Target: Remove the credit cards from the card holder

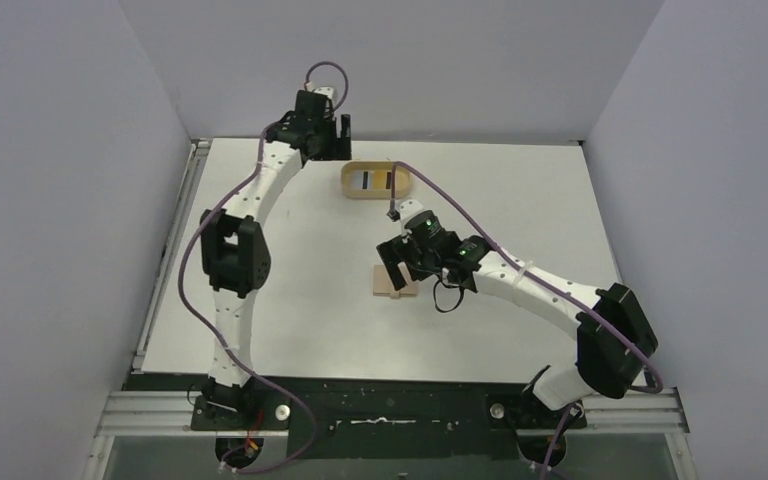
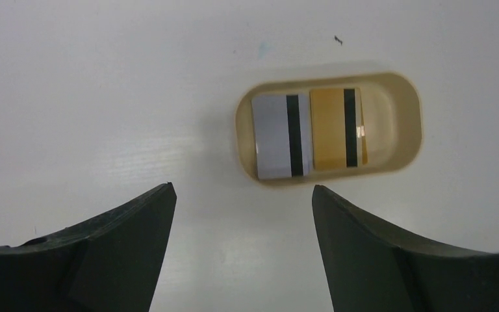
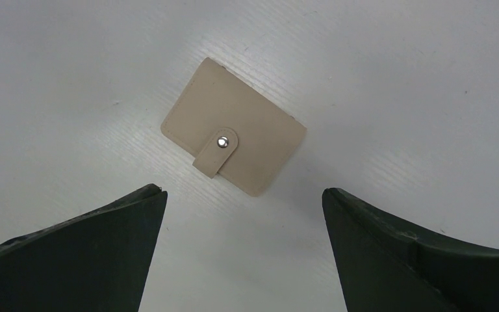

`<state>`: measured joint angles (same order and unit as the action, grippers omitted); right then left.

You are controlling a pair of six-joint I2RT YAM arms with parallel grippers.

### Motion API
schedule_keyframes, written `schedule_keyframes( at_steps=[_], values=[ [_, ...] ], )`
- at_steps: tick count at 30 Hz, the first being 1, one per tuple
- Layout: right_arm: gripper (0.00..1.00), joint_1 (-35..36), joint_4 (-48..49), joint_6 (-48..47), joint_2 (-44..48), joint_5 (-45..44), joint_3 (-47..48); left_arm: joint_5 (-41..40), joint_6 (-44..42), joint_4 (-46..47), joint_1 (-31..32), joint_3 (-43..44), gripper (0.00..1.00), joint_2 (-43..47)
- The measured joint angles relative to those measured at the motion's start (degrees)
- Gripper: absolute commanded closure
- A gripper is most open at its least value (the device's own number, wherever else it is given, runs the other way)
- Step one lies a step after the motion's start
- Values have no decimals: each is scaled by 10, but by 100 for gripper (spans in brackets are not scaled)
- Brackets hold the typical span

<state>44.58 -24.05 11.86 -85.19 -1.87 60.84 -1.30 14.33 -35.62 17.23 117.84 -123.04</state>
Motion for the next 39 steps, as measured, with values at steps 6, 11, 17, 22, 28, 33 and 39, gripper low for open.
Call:
schedule_keyframes(
  at_steps=[6,11,17,22,28,33,39],
  values=[
    [3,9,5,9,0,2,-3,-64,-6,-80,26,257,36,-202],
    [3,9,4,8,-1,5,-5,-85,2,-112,26,287,40,-258],
    [3,9,12,9,-14,11,-14,-97,12,-118,24,287,58,-269],
    [3,9,13,11,-18,13,-28,-98,19,-116,24,285,67,-270],
    [3,9,16,18,-18,14,-35,-98,20,-115,24,271,72,-279],
    [3,9,17,23,-18,23,-37,-96,25,-115,25,271,89,-296],
    [3,9,17,24,-16,24,-43,-92,28,-118,25,271,100,-297]
  ],
)
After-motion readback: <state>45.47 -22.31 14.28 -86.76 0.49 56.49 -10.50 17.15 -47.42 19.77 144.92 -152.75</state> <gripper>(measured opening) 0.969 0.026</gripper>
